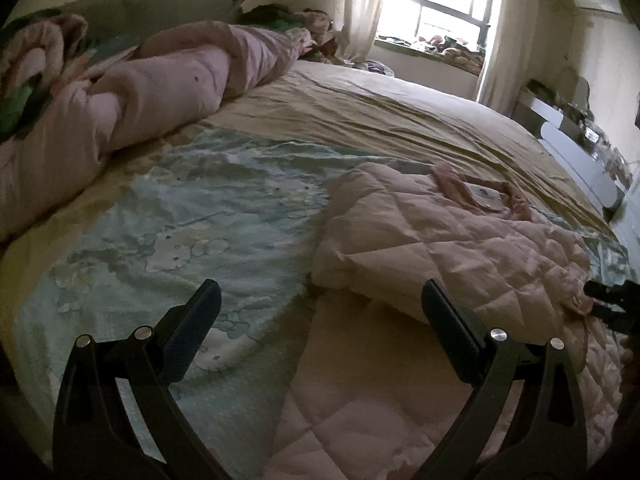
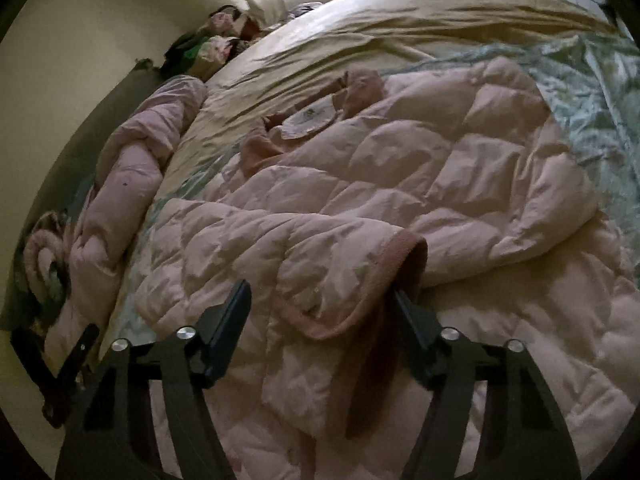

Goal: Fold large clothes
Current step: 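Grasp the brown-cuffed sleeve with the right gripper and straighten it across the front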

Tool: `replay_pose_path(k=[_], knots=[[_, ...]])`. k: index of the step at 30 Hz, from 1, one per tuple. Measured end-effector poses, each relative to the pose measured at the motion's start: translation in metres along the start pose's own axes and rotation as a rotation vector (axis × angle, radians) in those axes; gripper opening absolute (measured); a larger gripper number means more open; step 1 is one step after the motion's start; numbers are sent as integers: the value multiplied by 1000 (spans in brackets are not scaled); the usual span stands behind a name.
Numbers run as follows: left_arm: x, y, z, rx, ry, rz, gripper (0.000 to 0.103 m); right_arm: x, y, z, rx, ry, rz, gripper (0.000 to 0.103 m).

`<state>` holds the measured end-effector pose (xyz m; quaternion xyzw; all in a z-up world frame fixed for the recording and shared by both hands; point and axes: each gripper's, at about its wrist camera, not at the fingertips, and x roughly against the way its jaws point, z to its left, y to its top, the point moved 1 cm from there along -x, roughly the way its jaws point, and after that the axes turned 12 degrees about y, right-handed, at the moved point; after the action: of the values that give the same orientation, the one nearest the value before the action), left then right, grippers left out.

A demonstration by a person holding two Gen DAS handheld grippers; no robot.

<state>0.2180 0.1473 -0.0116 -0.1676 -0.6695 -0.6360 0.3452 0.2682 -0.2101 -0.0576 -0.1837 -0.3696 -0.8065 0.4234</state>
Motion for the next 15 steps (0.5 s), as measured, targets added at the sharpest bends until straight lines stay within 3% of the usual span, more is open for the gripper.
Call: replay_pose_path(k=[3,6,8,15], knots=[[-7,0,6,11,9,3,94,-11,2,-9,-32,6,8,55],[-16,1,11,28,0,18,94,-19,3,-14,-30,-14,9,37],[-23,4,13,30,12,21,94,-16,4,-12,9,-31,-26,11],[-40,21,15,59,-4,36,94,29,41,46,268,-14,-166,9]])
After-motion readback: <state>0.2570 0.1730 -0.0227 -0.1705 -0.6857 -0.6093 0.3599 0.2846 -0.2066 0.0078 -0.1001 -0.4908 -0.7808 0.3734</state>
